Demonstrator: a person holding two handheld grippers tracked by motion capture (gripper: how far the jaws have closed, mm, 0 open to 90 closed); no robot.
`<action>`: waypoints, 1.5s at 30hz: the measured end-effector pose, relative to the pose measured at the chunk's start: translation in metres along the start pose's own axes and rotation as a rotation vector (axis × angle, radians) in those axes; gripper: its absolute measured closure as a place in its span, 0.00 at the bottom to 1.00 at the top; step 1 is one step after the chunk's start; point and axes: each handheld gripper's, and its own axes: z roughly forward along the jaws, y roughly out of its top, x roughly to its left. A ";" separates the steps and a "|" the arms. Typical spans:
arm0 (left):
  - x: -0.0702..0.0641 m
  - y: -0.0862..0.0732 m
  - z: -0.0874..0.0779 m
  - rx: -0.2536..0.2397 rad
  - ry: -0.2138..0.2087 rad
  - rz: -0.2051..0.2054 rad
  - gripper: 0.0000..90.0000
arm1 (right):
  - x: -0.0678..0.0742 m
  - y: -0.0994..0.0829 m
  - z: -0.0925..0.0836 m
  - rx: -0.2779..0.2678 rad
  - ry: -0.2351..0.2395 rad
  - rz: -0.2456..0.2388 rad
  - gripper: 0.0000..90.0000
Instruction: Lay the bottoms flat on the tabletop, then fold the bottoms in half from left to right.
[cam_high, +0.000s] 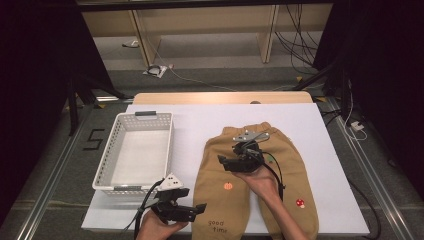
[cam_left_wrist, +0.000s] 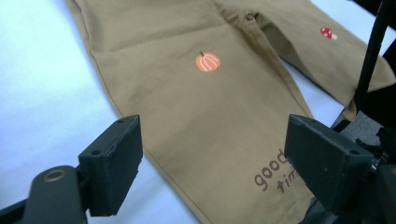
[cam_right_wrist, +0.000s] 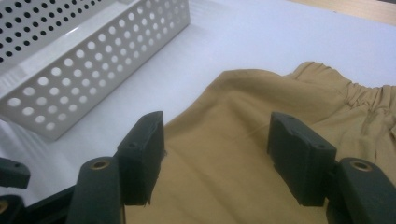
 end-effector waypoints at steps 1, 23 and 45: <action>0.000 0.000 0.000 0.008 0.004 0.001 0.21 | -0.001 0.000 0.003 0.003 0.000 -0.004 0.42; 0.000 -0.010 0.024 0.175 0.025 -0.011 0.24 | 0.007 0.007 0.031 0.064 0.022 -0.031 0.33; -0.005 -0.011 0.039 0.172 0.031 -0.016 0.68 | 0.006 0.005 0.032 0.074 0.025 -0.038 0.33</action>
